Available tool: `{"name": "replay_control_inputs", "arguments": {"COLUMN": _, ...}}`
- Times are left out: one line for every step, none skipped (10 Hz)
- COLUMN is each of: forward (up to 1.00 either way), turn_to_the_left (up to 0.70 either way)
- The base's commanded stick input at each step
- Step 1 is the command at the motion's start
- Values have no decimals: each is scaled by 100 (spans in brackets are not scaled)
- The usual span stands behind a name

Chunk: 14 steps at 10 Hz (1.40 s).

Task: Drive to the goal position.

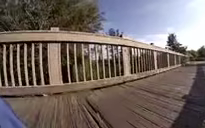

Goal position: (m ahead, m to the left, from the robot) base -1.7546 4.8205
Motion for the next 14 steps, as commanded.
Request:
{"name": "replay_control_inputs", "arguments": {"forward": 0, "turn_to_the_left": 0}}
{"name": "replay_control_inputs", "arguments": {"forward": 0, "turn_to_the_left": 0}}
{"name": "replay_control_inputs", "arguments": {"forward": 0, "turn_to_the_left": 0}}
{"name": "replay_control_inputs", "arguments": {"forward": 0, "turn_to_the_left": 0}}
{"name": "replay_control_inputs", "arguments": {"forward": 0, "turn_to_the_left": 0}}
{"name": "replay_control_inputs", "arguments": {"forward": 0, "turn_to_the_left": 0}}
{"name": "replay_control_inputs", "arguments": {"forward": 0, "turn_to_the_left": 0}}
{"name": "replay_control_inputs", "arguments": {"forward": 0, "turn_to_the_left": 27}}
{"name": "replay_control_inputs", "arguments": {"forward": 0, "turn_to_the_left": 45}}
{"name": "replay_control_inputs", "arguments": {"forward": 0, "turn_to_the_left": 45}}
{"name": "replay_control_inputs", "arguments": {"forward": 0, "turn_to_the_left": 45}}
{"name": "replay_control_inputs", "arguments": {"forward": 0, "turn_to_the_left": 45}}
{"name": "replay_control_inputs", "arguments": {"forward": 0, "turn_to_the_left": 45}}
{"name": "replay_control_inputs", "arguments": {"forward": 0, "turn_to_the_left": 45}}
